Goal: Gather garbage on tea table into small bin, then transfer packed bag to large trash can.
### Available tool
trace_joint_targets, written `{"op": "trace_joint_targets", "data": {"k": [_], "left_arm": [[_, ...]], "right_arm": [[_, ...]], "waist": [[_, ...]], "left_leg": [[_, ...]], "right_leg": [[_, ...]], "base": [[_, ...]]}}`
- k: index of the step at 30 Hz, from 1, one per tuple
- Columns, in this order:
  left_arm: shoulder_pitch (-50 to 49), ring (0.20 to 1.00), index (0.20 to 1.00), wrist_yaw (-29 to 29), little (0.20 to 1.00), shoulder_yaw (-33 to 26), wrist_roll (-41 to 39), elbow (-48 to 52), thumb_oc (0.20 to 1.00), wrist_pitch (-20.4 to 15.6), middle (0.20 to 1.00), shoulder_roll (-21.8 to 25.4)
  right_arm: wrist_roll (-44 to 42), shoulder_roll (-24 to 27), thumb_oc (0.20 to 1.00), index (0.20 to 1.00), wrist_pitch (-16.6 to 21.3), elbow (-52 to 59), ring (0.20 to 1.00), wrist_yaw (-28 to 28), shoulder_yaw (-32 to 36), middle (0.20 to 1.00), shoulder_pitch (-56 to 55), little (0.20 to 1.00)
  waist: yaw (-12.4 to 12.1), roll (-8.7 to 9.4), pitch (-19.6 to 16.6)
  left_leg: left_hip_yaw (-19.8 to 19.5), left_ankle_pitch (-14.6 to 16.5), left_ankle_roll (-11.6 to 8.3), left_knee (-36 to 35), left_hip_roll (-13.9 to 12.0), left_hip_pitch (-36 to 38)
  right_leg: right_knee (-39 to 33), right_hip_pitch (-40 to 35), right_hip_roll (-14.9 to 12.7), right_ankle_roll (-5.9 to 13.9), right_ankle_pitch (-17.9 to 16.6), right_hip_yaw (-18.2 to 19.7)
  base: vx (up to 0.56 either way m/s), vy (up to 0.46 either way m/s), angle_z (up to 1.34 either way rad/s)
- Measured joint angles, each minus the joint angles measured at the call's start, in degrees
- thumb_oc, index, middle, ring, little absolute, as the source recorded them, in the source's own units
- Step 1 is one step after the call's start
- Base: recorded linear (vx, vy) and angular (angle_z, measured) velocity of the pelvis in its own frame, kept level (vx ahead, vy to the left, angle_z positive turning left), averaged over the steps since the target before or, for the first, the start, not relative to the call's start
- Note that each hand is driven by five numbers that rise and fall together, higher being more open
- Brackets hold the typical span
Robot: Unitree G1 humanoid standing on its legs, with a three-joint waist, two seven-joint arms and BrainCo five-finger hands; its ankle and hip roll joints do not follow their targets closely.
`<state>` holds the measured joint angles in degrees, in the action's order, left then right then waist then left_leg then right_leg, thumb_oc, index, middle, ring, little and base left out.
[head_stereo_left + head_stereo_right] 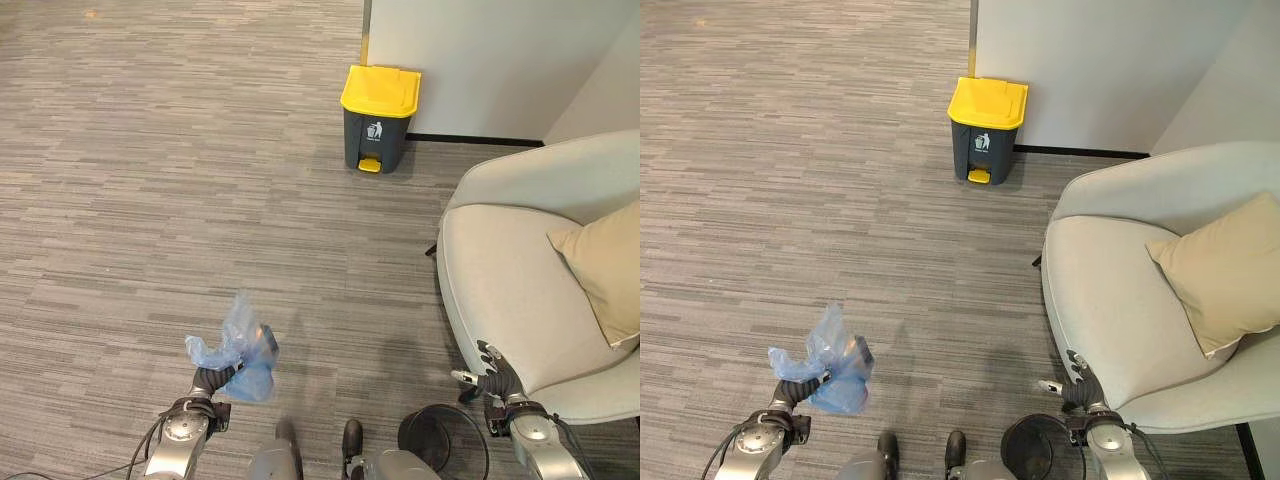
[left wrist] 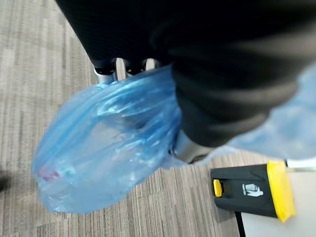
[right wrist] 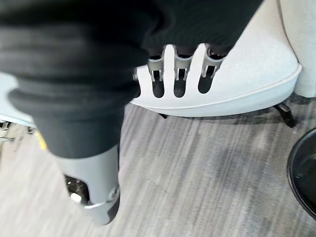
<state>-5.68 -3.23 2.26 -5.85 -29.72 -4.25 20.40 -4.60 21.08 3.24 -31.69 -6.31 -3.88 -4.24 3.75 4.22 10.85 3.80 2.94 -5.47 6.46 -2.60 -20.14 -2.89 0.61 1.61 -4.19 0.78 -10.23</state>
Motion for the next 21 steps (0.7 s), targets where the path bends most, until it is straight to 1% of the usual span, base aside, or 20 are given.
{"op": "trace_joint_targets", "data": {"k": [1, 2, 3, 4, 5, 6, 7, 8, 9, 10, 11, 12, 13, 15, 16, 17, 18, 19, 20, 21], "left_arm": [[-1.14, 0.2, 0.2, -0.01, 0.2, 0.01, 0.01, -0.3, 0.2, 0.46, 0.2, -0.42], [-2.14, 0.2, 0.2, -0.04, 0.2, -0.02, 0.01, -0.32, 0.2, 0.72, 0.2, -0.46], [-3.37, 0.2, 0.2, -0.05, 0.2, -0.05, 0.03, -0.31, 0.2, 0.8, 0.2, -0.41], [-4.2, 0.2, 0.2, -0.02, 0.2, -0.07, 0.03, -0.31, 0.2, 0.84, 0.2, -0.44], [-4.54, 0.2, 0.2, -0.02, 0.2, -0.15, 0.04, -0.33, 0.2, 1.11, 0.2, -0.35], [-4.6, 0.2, 0.2, -0.01, 0.2, -0.14, 0.05, -0.33, 0.2, 1.26, 0.2, -0.28], [-4.87, 0.2, 0.2, 0.1, 0.2, -0.12, 0.05, -0.3, 0.2, 1.27, 0.2, -0.21], [-4.5, 0.2, 0.2, 0.09, 0.2, -0.14, 0.05, -0.2, 0.2, 1.25, 0.2, 0.48], [-2.62, 0.2, 0.2, 0.05, 0.2, -0.13, 0.03, -0.21, 0.2, 1.22, 0.2, 2.37], [-1.3, 0.2, 0.2, -0.03, 0.2, -0.16, 0.03, -0.25, 0.2, 1.26, 0.2, 3.25], [0.3, 0.2, 0.2, -0.58, 0.2, -0.18, 0.02, -0.3, 0.2, 1.27, 0.2, 3.76], [0.4, 0.2, 0.2, -0.63, 0.2, -0.09, 0.01, -0.27, 0.2, 1.23, 0.2, 3.72], [0.77, 0.2, 0.2, -1.05, 0.2, -0.26, -0.3, -0.15, 0.2, 0.96, 0.2, 3.36], [0.98, 0.2, 0.2, -1.38, 0.2, -0.64, -0.54, -0.4, 0.2, 0.82, 0.2, 3.08], [1.16, 0.2, 0.2, -1.36, 0.2, -0.54, -0.55, -0.6, 0.2, 0.88, 0.2, 2.98], [1.42, 0.2, 0.2, -1.29, 0.2, -0.49, -0.56, -1.48, 0.2, 0.89, 0.2, 2.67], [1.27, 0.2, 0.2, -1.34, 0.2, -0.63, -0.57, -2.34, 0.2, 1.05, 0.2, 2.3], [0.79, 0.2, 0.2, -1.29, 0.2, -0.49, -0.57, -2.46, 0.2, 1.19, 0.2, 2.12], [0.69, 0.2, 0.2, -1.34, 0.2, -0.58, -0.58, -2.65, 0.2, 1.2, 0.2, 1.83], [0.39, 0.2, 0.2, -1.32, 0.2, -0.55, -0.58, -2.89, 0.2, 1.21, 0.2, 1.66]], "right_arm": [[-0.02, -0.43, 1.0, 1.0, -0.12, -2.2, 1.0, -0.35, 0.0, 1.0, 0.44, 1.0], [-0.01, -0.72, 1.0, 1.0, -0.11, -2.15, 1.0, -0.49, -0.17, 1.0, -0.34, 1.0], [0.02, -0.94, 1.0, 1.0, -0.1, -2.03, 1.0, -0.48, -0.18, 1.0, -0.9, 1.0], [0.04, -0.91, 1.0, 1.0, -0.12, -1.7, 1.0, -0.47, -0.16, 1.0, -1.35, 1.0], [0.05, -1.14, 1.0, 1.0, -0.25, -1.59, 1.0, -0.43, -0.16, 1.0, -1.85, 1.0], [0.06, -1.39, 1.0, 1.0, -0.58, -1.5, 1.0, -0.35, -0.21, 1.0, -2.07, 1.0], [0.08, -1.51, 1.0, 1.0, -0.79, -1.11, 1.0, -0.26, -0.16, 1.0, -1.96, 1.0], [0.07, -1.96, 1.0, 1.0, -0.81, -0.48, 1.0, -0.06, -0.17, 1.0, -2.2, 1.0], [0.08, -3.07, 1.0, 1.0, -0.85, 0.29, 1.0, 0.33, -0.21, 1.0, -2.17, 1.0], [0.09, -3.5, 1.0, 1.0, -0.87, 0.72, 1.0, 0.59, -0.7, 1.0, -1.51, 1.0], [0.07, -3.83, 1.0, 1.0, -0.86, 0.76, 1.0, 0.7, -2.42, 1.0, 0.2, 1.0], [0.07, -4.16, 1.0, 1.0, -0.81, 0.87, 1.0, 0.71, -2.43, 1.0, 0.19, 1.0], [0.06, -4.32, 1.0, 1.0, -0.9, 0.66, 1.0, 0.72, -2.38, 1.0, 0.31, 1.0], [0.07, -4.11, 1.0, 1.0, -0.89, 0.7, 1.0, 0.67, -2.16, 1.0, 1.61, 1.0], [0.06, -3.81, 1.0, 1.0, -0.98, 0.74, 1.0, 0.6, -2.18, 1.0, 1.75, 1.0], [0.05, -3.56, 1.0, 1.0, -1.18, 0.72, 1.0, 0.59, -2.31, 1.0, 1.39, 1.0], [0.05, -3.44, 1.0, 1.0, -1.24, 0.69, 1.0, 0.65, -2.32, 1.0, 0.79, 1.0], [0.06, -3.27, 1.0, 1.0, -1.38, 0.66, 1.0, 0.57, -2.2, 1.0, -0.66, 1.0], [0.06, -3.2, 1.0, 1.0, -1.48, 0.46, 1.0, 0.6, -2.22, 1.0, -1.21, 1.0], [0.06, -3.28, 1.0, 1.0, -1.64, 0.0, 1.0, 0.64, -2.28, 1.0, -1.23, 1.0]], "waist": [[-1.62, -1.45, 1.41], [-2.03, -2.01, 1.41], [-2.47, -2.37, 1.2], [-2.56, -2.71, 0.94], [-1.8, -2.24, 0.75], [-1.53, -1.14, 0.73], [-1.89, -1.05, 0.62], [-1.66, -0.49, 0.25], [-1.56, 0.66, -0.5], [-1.64, 1.05, -0.56], [-1.7, 0.66, -0.27], [-1.62, 0.24, -0.01], [-1.91, -0.34, 0.24], [-2.05, -1.47, 0.77], [-1.42, -1.27, 0.92], [-1.1, -1.99, 1.28], [-0.92, -1.34, 1.0], [-0.56, -1.34, 1.08], [-0.02, -1.54, 1.32], [0.48, -1.75, 1.38]], "left_leg": [[-0.09, -3.5, 0.34, -1.76, -0.74, -1.54], [0.09, -4.35, 0.89, -0.62, -0.33, -1.52], [0.31, -4.73, 1.89, 0.52, 0.05, 0.51], [0.41, -4.42, 2.37, 0.03, 0.31, 2.78], [0.76, -7.14, 5.18, -1.7, 1.63, 4.86], [2.04, -7.13, 5.45, -2.28, 2.76, 6.45], [3.68, -7.6, 7.96, -2.95, 3.08, 8.04], [4.26, -6.93, 9.29, -3.43, 4.0, 9.15], [4.4, -6.06, 10.87, -4.4, 6.08, 10.77], [4.65, -5.74, 11.78, -4.67, 7.14, 11.57], [5.2, -4.07, 13.87, -5.26, 8.03, 14.3], [5.15, -3.05, 14.1, -5.36, 8.34, 15.99], [5.61, -1.22, 12.48, -6.16, 8.42, 17.15], [6.52, -0.05, 12.0, -6.09, 8.26, 17.68], [6.98, 0.03, 11.69, -6.52, 8.43, 18.38], [6.69, 1.3, 10.13, -6.78, 9.04, 19.38], [6.79, 2.01, 9.51, -6.5, 9.62, 20.23], [6.27, 2.46, 9.78, -6.58, 10.51, 22.04], [5.61, 3.14, 9.9, -6.57, 10.7, 23.35], [4.01, 4.25, 9.07, -6.56, 10.75, 24.69]], "right_leg": [[-1.5, -3.91, 1.21, 0.4, 0.09, 1.89], [-1.67, -5.58, 1.2, 0.05, 0.84, 3.04], [-1.64, -7.33, 0.77, 0.92, 1.84, 5.12], [-1.55, -8.81, 0.52, 1.8, 2.76, 6.18], [-0.56, -9.6, -0.69, 3.19, 4.33, 6.81], [2.15, -9.37, -2.31, 4.66, 6.13, 7.37], [6.98, -7.89, -3.33, 6.75, 7.67, 7.34], [12.19, -5.98, -4.48, 8.19, 8.92, 7.21], [22.79, -0.64, -7.06, 9.92, 12.56, 7.18], [28.08, 2.5, -8.39, 11.44, 13.53, 7.34], [39.55, 9.76, -9.51, 12.2, 13.95, 7.51], [42.89, 12.55, -9.59, 12.21, 13.94, 7.45], [43.17, 16.2, -9.77, 11.47, 14.33, 6.39], [35.25, 21.92, -9.72, 9.87, 13.13, 3.38], [29.67, 23.62, -9.72, 9.42, 11.1, 2.21], [23.89, 26.22, -9.81, 9.23, 8.02, 1.17], [18.34, 26.6, -10.06, 9.95, 5.07, 0.04], [11.17, 26.72, -9.97, 9.53, 1.72, -0.94], [9.19, 27.15, -9.53, 9.14, -0.76, -0.73], [6.65, 26.29, -8.74, 9.24, -2.93, -0.64]], "base": [[0.52, 0.255, -0.97], [0.43, 0.251, -1.2], [0.45, 0.27, -0.87], [0.38, 0.232, -0.63], [0.36, 0.222, -0.42], [0.23, 0.155, -0.44], [0.22, 0.152, -0.49], [0.19, 0.145, -0.3], [0.23, 0.164, -0.05], [0.31, 0.175, -0.05], [0.42, 0.152, 0.02], [0.39, 0.084, -0.18], [0.34, 0.023, -0.29], [0.33, -0.037, -0.29], [0.31, -0.054, 0.0], [0.33, -0.074, 0.04], [0.24, -0.078, 0.12], [0.45, -0.184, 0.26], [0.34, -0.151, 0.49], [0.35, -0.164, 0.71]]}}
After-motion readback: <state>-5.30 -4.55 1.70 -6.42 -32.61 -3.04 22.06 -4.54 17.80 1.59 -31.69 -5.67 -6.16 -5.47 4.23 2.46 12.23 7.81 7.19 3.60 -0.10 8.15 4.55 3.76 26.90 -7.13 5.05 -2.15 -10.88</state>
